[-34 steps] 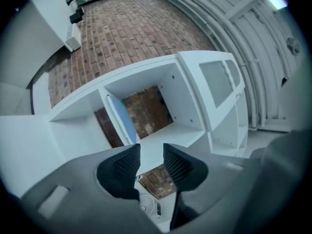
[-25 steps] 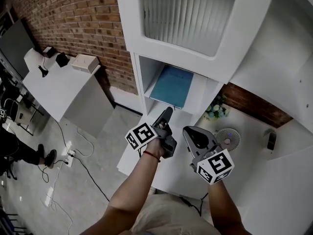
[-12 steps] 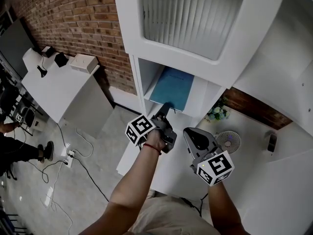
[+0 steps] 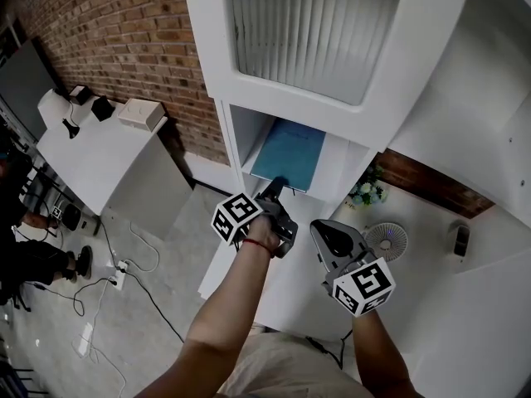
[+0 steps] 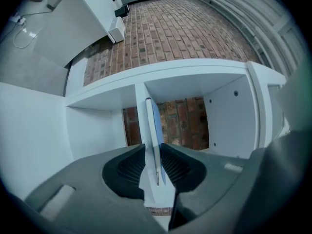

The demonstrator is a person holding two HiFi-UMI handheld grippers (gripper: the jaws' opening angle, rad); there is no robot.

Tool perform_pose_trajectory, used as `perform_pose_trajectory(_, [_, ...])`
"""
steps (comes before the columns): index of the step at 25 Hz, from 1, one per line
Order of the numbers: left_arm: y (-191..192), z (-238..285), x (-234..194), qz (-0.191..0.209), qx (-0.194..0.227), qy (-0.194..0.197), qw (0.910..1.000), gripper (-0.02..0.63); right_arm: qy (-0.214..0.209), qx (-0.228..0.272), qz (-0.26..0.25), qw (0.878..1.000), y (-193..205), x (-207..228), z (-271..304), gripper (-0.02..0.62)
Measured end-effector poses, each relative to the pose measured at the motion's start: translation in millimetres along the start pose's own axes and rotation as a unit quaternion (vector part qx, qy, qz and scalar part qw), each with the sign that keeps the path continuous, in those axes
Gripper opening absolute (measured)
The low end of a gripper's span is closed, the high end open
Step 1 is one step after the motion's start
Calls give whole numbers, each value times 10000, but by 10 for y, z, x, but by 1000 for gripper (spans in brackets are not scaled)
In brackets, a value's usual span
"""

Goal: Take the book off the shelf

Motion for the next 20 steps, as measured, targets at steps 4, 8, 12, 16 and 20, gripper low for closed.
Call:
perform_pose_trajectory(4, [-2,-5,-4,-58,-20,-13,10000,101,31,-5,10,10000,-2,-3,-15,18])
perform_pose_trajectory(8, [-2,-33,43,-71,5,154,9999,49,46,-20,-7,10000,19,-6,-31,18])
perform_pose_trajectory(12, [9,-73,41,-106,12,244,9996,46,67,-47,-4,10000,44,0,-32,18])
perform_pose_trajectory(16, [38,-151,45,-112,-10,316,9994,44,69,-52,-4,10000,48,-27,-36,18])
perform_pose_trajectory(20, [96,-283,41,-152,-20,406,9991,44,62,-49,0,10000,49,-50,-32,18])
Point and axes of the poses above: the fingertips, and each gripper's own axes: z forward along the fingers, x to its right, y out of its underside, the point moved 1 cm from there along -z, backward along the fingers, and after that the axes turned 11 degrees about z, right-handed, at the moved point
